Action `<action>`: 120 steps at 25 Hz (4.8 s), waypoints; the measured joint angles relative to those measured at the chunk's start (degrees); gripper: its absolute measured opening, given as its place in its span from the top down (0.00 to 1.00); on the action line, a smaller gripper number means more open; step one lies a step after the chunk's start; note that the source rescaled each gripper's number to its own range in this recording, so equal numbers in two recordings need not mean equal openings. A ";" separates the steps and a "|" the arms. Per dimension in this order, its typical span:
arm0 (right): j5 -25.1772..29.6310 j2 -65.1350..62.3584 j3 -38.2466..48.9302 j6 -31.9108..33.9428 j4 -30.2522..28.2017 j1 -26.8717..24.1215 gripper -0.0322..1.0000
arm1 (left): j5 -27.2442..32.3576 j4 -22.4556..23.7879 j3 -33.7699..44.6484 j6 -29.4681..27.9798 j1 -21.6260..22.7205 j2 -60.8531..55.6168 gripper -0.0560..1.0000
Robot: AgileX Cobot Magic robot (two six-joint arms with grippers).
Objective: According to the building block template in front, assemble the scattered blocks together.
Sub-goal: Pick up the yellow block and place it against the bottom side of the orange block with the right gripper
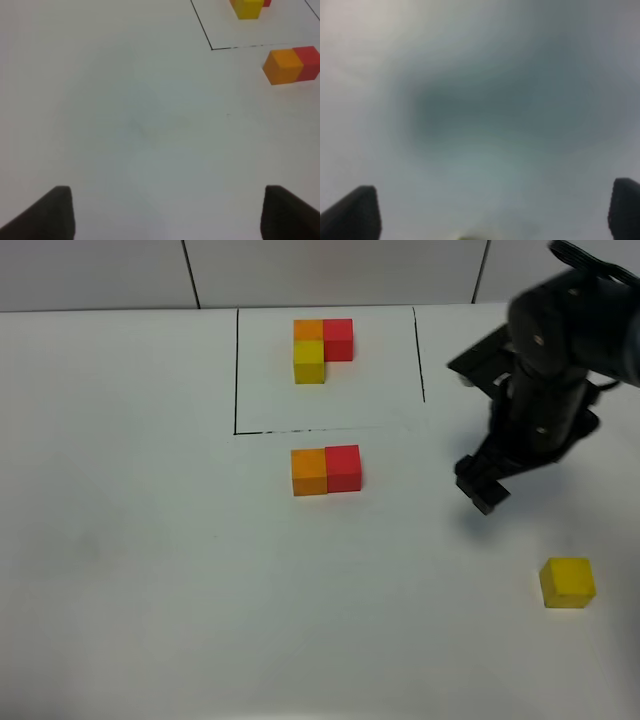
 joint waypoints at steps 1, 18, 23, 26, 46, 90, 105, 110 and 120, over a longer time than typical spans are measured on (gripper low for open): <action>-2.73 -3.23 4.16 3.43 -0.24 -1.03 0.08 | 0.00 0.00 0.00 0.00 0.00 0.00 0.20; -27.05 -19.01 35.44 16.13 9.43 -9.17 0.19 | 0.00 0.05 0.00 0.00 0.00 0.00 0.20; -28.60 -15.50 35.50 16.08 9.54 -10.07 0.22 | 0.00 0.12 0.00 0.00 0.00 0.00 0.20; -28.73 -12.79 35.50 16.08 9.54 -10.37 0.22 | 0.00 0.12 0.00 0.00 0.00 0.00 0.20; -25.54 -11.72 30.15 25.64 11.54 2.21 0.96 | 0.00 0.18 0.00 0.00 0.00 0.00 0.20; -4.32 23.75 -23.94 47.35 3.74 24.57 0.96 | 0.00 0.23 0.00 0.00 0.00 0.00 0.20; -6.16 24.18 -24.15 48.11 4.40 23.28 0.96 | 0.00 0.23 0.00 0.00 0.00 0.00 0.20; -7.39 24.31 -24.15 48.17 3.39 22.64 0.96 | 0.00 0.23 0.00 0.00 0.00 0.00 0.20; -7.64 24.41 -24.15 49.31 3.15 22.64 0.96 | 0.00 0.23 0.00 0.00 0.00 0.00 0.20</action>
